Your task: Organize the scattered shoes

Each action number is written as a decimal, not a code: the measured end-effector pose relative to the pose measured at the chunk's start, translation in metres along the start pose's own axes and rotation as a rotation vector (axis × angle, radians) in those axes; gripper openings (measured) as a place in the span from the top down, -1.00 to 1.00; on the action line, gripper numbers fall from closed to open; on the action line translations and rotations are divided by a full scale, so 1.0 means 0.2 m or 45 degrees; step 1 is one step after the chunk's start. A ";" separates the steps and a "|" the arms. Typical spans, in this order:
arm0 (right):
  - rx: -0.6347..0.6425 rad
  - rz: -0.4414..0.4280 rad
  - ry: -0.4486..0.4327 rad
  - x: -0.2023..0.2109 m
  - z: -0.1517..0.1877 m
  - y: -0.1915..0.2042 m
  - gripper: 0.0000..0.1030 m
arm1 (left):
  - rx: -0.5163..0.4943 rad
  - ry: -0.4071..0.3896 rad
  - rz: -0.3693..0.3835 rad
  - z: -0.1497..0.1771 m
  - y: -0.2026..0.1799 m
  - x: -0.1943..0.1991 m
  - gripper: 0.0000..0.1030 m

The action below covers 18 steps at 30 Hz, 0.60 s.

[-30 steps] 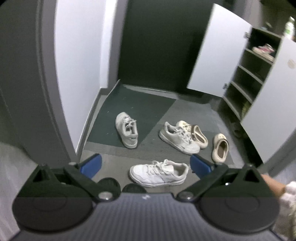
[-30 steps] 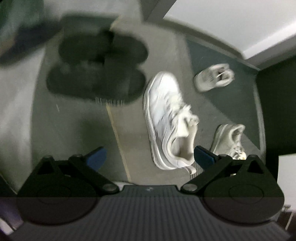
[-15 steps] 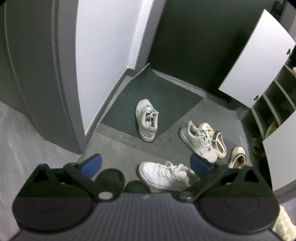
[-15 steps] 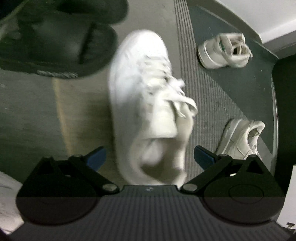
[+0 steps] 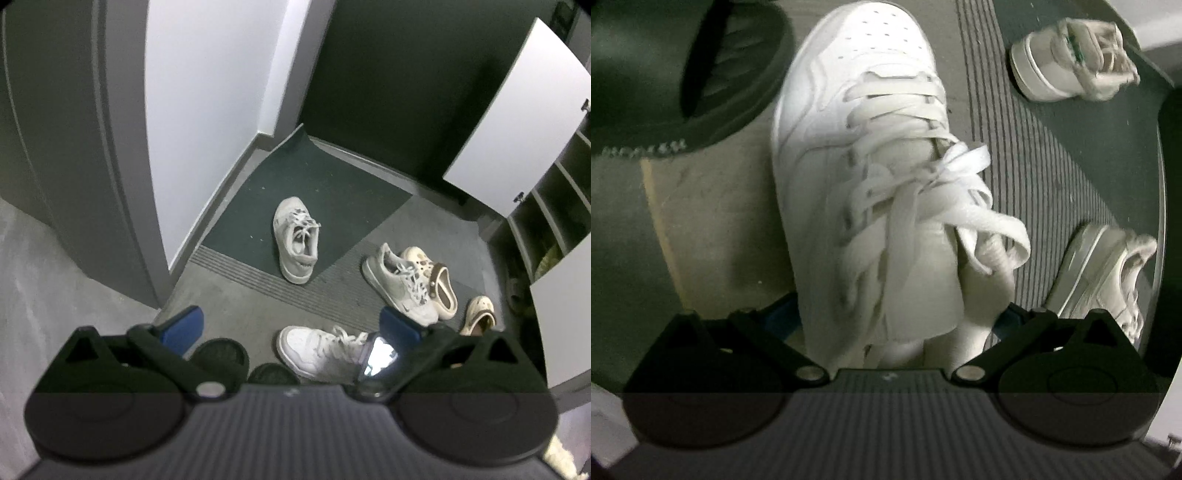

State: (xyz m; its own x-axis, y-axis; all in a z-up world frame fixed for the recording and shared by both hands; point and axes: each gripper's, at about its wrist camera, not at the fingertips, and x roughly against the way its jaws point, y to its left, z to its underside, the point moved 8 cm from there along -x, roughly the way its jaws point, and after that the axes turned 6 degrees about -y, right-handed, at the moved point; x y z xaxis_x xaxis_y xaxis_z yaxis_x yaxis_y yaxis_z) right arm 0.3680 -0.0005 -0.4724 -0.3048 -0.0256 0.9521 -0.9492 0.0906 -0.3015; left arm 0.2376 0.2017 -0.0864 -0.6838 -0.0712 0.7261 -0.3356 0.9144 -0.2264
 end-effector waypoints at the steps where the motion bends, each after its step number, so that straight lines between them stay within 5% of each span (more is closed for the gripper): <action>1: -0.003 0.006 0.001 0.02 0.00 0.00 -0.88 | 0.006 -0.009 -0.004 -0.01 0.01 0.01 -0.99; 6: -0.245 0.003 -0.006 0.11 -0.02 0.04 -0.80 | 0.061 -0.080 -0.047 -0.06 0.09 0.08 -0.99; 18: -1.172 0.104 -0.001 0.36 0.08 0.27 -0.71 | 0.040 -0.173 0.093 -0.05 -0.03 0.30 -0.99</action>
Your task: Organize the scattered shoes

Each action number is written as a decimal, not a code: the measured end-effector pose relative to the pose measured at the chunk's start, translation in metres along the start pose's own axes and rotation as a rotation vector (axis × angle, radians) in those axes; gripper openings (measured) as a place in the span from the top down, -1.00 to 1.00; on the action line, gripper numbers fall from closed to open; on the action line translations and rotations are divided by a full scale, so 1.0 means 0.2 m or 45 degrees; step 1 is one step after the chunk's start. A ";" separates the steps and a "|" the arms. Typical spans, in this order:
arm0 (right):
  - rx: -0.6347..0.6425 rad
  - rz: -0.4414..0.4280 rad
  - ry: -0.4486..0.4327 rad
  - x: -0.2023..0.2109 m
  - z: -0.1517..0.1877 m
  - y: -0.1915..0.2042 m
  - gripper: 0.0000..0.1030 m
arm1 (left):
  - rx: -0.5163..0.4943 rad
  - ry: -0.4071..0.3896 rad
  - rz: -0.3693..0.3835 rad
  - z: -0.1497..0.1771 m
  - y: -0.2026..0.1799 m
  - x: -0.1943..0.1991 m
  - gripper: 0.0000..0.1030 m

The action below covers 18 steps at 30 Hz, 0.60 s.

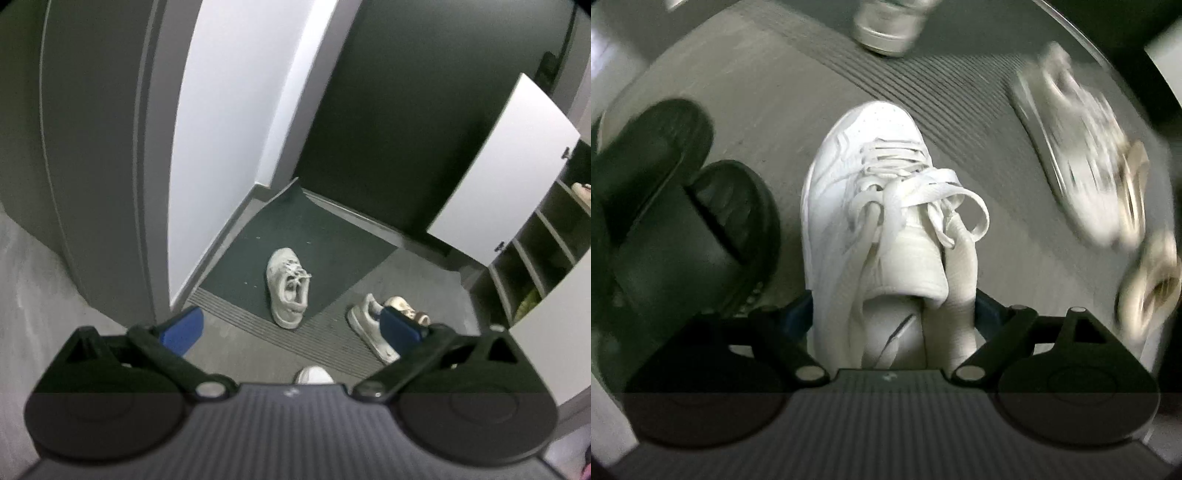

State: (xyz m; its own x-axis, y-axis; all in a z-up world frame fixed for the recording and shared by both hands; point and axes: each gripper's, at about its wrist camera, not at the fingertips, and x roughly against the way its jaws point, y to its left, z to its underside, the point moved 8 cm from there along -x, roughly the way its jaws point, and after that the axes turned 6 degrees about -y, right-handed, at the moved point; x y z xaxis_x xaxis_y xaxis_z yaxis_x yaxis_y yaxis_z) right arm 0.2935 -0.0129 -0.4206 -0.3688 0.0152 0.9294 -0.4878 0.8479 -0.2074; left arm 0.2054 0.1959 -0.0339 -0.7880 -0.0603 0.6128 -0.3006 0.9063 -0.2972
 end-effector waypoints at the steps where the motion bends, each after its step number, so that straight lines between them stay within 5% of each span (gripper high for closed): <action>1: -0.048 0.027 0.013 0.02 0.06 0.01 -0.71 | -0.002 -0.007 0.012 0.00 -0.01 0.02 -0.99; 8: -0.660 0.025 0.016 0.22 0.48 0.10 -0.71 | -0.037 -0.036 0.104 0.03 -0.15 0.13 -0.99; 14: -0.817 0.015 -0.050 0.29 0.69 0.39 -0.73 | -0.108 -0.041 0.164 0.12 -0.27 0.21 -0.99; 18: -0.898 0.012 -0.202 0.31 0.75 0.45 -0.75 | -0.178 -0.075 0.145 0.14 -0.29 0.23 -0.99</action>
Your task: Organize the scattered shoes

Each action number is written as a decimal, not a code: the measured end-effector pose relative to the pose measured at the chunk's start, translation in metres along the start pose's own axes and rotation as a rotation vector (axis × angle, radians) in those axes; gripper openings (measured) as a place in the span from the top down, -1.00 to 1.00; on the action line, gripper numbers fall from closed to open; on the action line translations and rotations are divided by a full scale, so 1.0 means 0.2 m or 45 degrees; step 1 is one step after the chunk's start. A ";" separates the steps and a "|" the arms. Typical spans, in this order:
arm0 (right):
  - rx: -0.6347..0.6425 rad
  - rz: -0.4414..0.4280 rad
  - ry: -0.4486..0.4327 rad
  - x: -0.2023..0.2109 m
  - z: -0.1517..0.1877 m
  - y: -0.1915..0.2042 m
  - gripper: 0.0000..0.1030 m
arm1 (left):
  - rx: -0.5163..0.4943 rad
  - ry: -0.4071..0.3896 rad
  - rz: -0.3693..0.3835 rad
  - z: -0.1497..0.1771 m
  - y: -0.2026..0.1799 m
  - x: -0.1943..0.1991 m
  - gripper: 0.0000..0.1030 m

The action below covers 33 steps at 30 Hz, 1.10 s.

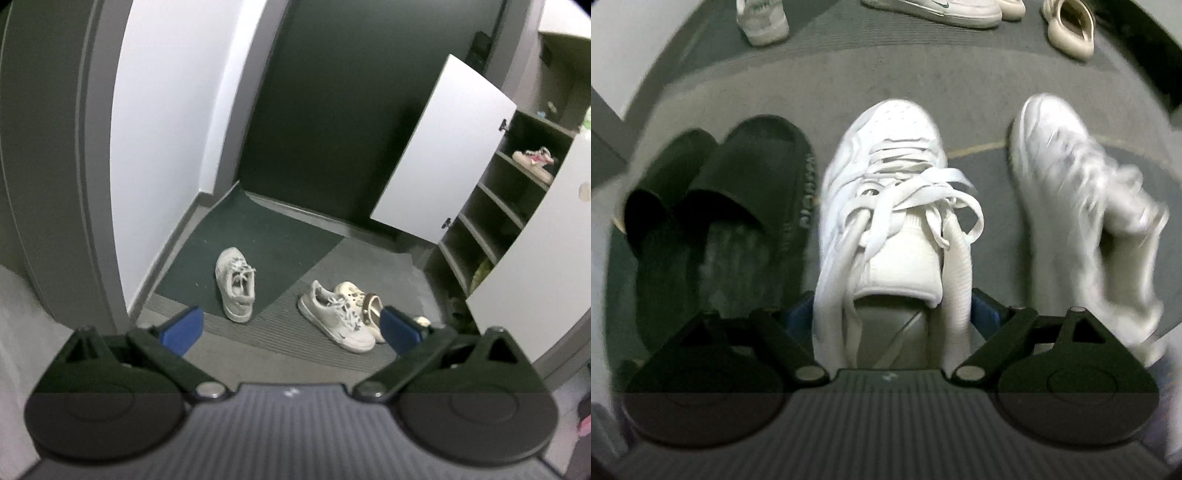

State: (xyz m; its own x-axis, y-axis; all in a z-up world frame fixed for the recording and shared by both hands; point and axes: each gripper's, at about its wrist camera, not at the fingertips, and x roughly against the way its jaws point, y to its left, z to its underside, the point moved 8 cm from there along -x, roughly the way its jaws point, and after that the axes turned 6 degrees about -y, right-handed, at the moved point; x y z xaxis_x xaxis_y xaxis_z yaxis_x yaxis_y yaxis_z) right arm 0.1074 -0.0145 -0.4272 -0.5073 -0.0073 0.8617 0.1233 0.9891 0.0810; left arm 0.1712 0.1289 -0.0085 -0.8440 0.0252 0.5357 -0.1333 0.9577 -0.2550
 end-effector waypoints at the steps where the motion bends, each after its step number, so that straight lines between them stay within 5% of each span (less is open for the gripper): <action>1: -0.002 0.000 -0.057 0.02 0.02 0.00 -0.76 | -0.014 -0.003 -0.001 0.00 0.00 0.00 -0.99; 6: -0.232 -0.082 -0.253 0.18 0.12 -0.05 -0.86 | -0.031 0.010 0.020 0.03 0.00 0.03 -0.99; 12: -0.579 -0.165 -0.532 0.30 -0.01 -0.26 -0.86 | -0.014 0.059 0.020 0.07 0.01 0.01 -0.99; 15: -0.768 -0.241 -0.485 0.18 -0.10 -0.38 -0.77 | -0.019 0.085 0.027 0.09 0.02 0.00 -0.99; 16: -0.801 -0.253 -0.464 0.16 -0.10 -0.39 -0.62 | -0.020 0.090 0.024 0.10 0.03 -0.01 -0.99; 17: -0.921 -0.306 -0.383 0.07 -0.12 -0.43 -0.24 | -0.017 0.096 0.019 0.11 0.04 -0.01 -0.99; 20: -1.117 -0.381 -0.333 -0.03 -0.15 -0.50 -0.12 | -0.013 0.110 0.002 0.12 0.07 -0.02 -0.99; 24: -1.248 -0.448 -0.253 -0.17 -0.14 -0.52 -0.11 | 0.016 0.140 0.010 0.13 0.10 -0.04 -0.99; 30: -1.289 -0.497 -0.169 -0.30 -0.18 -0.49 0.17 | 0.027 0.150 0.005 0.13 0.12 -0.07 -0.99; 33: -1.288 -0.517 -0.155 -0.32 -0.19 -0.48 0.70 | 0.028 0.170 0.019 0.14 0.11 -0.08 -0.99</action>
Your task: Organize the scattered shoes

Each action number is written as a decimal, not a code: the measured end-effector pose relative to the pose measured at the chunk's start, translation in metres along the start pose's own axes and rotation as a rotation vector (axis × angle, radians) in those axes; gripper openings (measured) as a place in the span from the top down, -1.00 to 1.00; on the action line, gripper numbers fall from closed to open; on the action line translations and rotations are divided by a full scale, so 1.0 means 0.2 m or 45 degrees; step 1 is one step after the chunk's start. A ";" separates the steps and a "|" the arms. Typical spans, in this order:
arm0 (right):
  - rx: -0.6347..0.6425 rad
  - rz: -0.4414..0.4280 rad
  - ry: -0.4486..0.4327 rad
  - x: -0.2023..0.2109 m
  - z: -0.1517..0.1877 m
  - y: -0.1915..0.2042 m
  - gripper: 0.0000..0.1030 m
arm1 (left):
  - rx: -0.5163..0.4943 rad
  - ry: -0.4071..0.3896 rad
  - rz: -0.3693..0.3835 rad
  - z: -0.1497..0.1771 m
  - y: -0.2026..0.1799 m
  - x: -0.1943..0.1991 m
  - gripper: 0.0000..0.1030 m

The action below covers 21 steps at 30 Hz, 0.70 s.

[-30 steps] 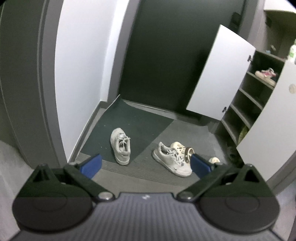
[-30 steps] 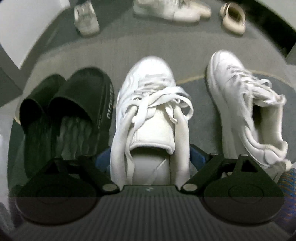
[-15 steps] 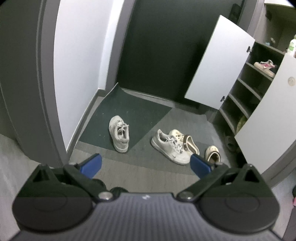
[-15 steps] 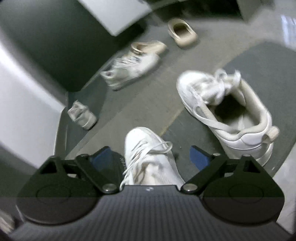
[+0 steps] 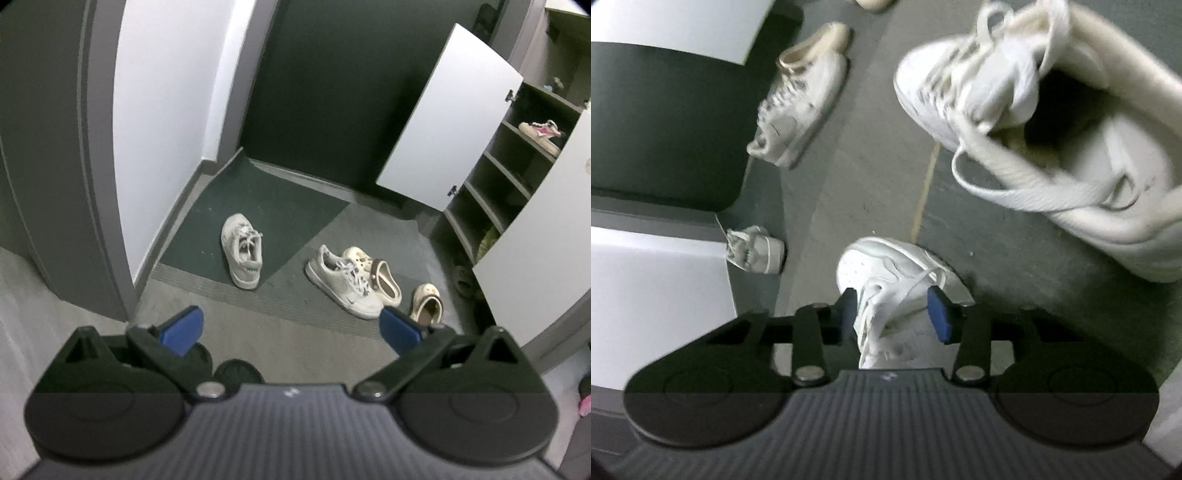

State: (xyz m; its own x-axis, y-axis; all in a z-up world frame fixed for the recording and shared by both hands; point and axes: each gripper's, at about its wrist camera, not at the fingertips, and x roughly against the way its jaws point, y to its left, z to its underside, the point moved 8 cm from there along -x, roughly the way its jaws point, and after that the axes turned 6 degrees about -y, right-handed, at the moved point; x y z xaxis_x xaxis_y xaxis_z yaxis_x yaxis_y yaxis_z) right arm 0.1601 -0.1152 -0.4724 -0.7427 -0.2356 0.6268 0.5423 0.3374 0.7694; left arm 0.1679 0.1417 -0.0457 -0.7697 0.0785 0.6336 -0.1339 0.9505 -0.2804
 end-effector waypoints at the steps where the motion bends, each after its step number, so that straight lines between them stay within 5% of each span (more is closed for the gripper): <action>1: 0.021 -0.026 -0.009 0.02 0.01 0.02 0.72 | -0.004 0.001 0.002 0.00 0.00 0.00 -0.99; 12: 0.250 -0.306 -0.103 0.28 0.07 0.22 0.88 | 0.009 -0.041 0.104 -0.03 -0.08 0.08 -0.99; 17: 0.560 -0.254 -0.015 0.45 0.25 0.33 0.88 | 0.023 -0.070 0.170 -0.05 -0.15 0.13 -0.99; 21: 0.551 -0.088 0.049 0.47 0.33 0.16 0.88 | 0.025 -0.083 0.208 -0.06 -0.18 0.16 -0.99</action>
State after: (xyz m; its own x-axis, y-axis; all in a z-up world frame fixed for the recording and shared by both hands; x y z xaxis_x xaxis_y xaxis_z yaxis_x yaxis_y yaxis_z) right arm 0.0806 -0.0660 -0.3967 -0.7521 -0.3021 0.5858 0.2710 0.6684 0.6927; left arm 0.1556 0.1128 -0.0065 -0.8211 0.2110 0.5303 -0.0155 0.9206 -0.3902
